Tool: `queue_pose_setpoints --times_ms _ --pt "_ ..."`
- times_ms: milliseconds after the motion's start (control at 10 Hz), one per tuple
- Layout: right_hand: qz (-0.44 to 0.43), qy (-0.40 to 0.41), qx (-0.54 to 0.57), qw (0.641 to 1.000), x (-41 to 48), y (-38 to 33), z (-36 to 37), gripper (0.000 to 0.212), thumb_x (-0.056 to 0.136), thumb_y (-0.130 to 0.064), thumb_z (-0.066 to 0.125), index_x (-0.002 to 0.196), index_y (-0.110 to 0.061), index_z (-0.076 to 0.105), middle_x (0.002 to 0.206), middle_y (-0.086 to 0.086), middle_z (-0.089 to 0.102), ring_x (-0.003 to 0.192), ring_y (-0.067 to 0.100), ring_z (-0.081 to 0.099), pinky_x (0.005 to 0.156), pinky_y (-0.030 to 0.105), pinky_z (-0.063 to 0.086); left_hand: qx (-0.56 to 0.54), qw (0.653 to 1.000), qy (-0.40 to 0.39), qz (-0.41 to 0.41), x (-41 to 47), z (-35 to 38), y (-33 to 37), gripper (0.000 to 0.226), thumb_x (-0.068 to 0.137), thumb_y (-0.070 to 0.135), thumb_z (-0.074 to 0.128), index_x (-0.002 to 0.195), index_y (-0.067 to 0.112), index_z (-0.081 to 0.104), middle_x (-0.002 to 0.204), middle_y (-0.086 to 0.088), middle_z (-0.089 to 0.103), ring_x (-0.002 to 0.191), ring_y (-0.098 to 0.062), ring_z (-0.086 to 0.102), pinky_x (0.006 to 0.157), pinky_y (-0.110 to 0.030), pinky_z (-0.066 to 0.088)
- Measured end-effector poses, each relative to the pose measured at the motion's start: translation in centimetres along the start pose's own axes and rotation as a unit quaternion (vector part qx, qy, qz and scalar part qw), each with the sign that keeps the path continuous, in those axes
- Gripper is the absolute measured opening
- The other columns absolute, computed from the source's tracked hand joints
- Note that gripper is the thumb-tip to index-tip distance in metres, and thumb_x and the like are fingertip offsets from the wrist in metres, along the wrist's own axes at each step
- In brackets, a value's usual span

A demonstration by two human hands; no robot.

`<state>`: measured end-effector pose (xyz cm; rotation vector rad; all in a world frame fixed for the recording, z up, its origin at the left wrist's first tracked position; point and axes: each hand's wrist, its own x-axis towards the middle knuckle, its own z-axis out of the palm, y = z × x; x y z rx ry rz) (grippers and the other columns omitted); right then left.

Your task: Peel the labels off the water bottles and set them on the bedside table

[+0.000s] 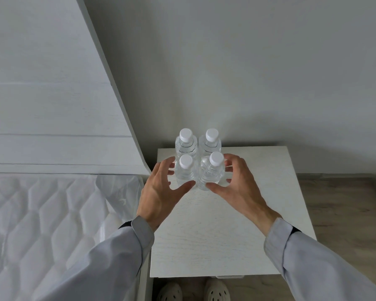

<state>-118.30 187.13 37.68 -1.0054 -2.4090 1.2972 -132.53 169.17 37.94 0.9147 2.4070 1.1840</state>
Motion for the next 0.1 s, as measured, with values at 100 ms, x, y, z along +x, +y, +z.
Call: queue_pose_setpoints --times_ms 100 --pt "0.006 -0.039 -0.038 0.998 -0.89 -3.27 -2.87 0.098 0.074 -0.051 0.088 0.151 -0.03 0.031 0.142 -0.009 0.044 0.121 0.003 0.05 0.098 0.028 0.047 0.04 0.999 -0.016 0.001 -0.38 -2.95 3.17 0.084 0.081 0.071 0.069 0.149 0.028 0.046 0.137 0.009 0.06 0.117 -0.01 0.062 0.096 -0.043 0.061"
